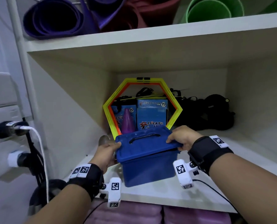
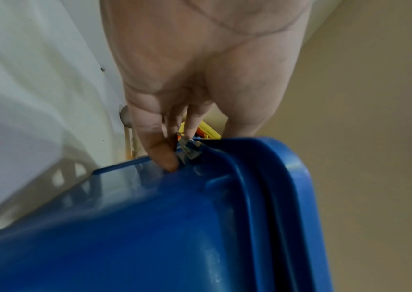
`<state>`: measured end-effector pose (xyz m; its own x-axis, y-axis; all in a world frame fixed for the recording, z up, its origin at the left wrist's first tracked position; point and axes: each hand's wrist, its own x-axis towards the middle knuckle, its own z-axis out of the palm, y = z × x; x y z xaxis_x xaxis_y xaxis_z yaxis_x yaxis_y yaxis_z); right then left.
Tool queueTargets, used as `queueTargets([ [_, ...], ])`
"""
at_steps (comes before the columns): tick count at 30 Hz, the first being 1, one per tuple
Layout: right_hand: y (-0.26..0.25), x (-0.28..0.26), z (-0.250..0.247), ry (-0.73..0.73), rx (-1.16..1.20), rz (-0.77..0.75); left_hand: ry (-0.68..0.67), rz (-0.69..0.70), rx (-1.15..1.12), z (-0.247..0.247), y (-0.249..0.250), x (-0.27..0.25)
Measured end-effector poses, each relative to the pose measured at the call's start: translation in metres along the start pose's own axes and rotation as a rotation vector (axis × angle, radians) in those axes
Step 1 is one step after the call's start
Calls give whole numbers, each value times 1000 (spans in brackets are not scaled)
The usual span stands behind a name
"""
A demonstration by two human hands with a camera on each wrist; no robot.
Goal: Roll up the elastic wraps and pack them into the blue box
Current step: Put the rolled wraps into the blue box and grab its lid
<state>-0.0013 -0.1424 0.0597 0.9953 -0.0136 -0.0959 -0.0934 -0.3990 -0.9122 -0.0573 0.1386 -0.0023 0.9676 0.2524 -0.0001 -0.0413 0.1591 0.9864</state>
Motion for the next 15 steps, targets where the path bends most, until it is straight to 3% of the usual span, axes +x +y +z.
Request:
queueTargets([
  [11, 3, 15, -4, 144, -515, -156, 80, 18, 26, 4, -2, 7],
  [13, 11, 18, -9, 117, -495, -124, 99, 16, 35, 3, -1, 9],
  [15, 21, 19, -8, 5, -254, -4, 98, 23, 78, 3, 3, 10],
])
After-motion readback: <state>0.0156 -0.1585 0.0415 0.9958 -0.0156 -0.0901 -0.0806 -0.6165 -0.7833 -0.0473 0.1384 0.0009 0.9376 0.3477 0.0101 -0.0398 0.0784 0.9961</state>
